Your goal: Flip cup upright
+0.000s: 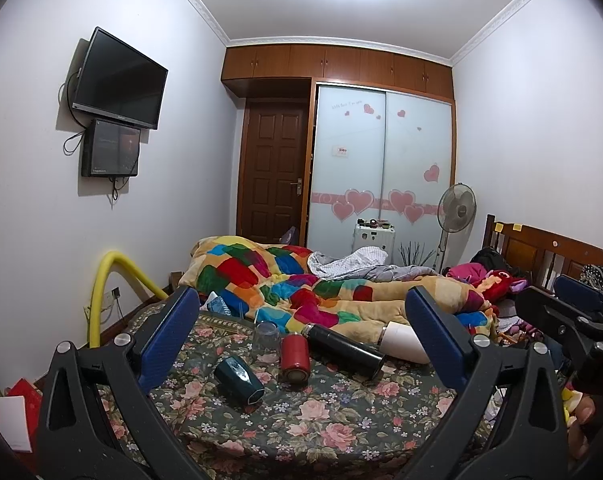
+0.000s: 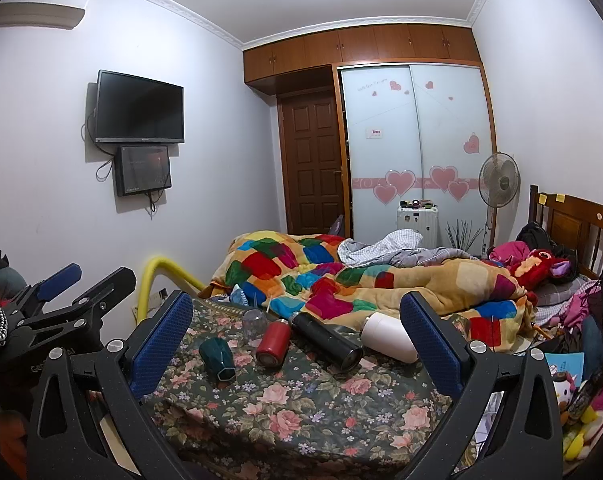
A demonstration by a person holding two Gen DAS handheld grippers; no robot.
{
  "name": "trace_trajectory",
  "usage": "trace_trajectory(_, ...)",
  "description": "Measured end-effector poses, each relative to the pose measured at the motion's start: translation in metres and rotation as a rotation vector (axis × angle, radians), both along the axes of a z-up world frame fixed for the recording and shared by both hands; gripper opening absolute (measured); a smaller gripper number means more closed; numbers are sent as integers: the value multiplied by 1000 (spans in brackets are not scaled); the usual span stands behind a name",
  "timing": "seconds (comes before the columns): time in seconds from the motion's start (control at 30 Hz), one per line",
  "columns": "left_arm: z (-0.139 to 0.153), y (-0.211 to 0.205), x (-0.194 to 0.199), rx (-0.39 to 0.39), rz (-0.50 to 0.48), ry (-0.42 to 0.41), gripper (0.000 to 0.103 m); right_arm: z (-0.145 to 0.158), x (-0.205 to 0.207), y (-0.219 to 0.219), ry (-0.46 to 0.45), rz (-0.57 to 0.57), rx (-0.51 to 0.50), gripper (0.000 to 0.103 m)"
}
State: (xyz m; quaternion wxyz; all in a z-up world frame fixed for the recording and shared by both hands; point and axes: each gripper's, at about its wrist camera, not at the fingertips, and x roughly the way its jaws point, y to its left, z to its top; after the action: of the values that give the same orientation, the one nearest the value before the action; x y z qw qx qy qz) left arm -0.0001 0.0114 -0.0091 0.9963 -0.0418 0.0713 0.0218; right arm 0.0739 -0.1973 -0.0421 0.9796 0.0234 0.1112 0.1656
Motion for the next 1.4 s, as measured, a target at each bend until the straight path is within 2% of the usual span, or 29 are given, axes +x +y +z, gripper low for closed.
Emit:
trace_trajectory(0.7,0,0,6,3,-3,-4,103,-6,7,0,26,4,-7,103)
trace_trajectory(1.0,-10,5,29,-13,29,24,103,-14,27,2,62,6,-21,103)
trace_trajectory(1.23,-48,31,79,-71,125,152,103,-31,52,4,122,-15,-45,103)
trace_trajectory(1.4,-104,58,133,-101,229,342,103,-50,79,0,195,-39,-44,103)
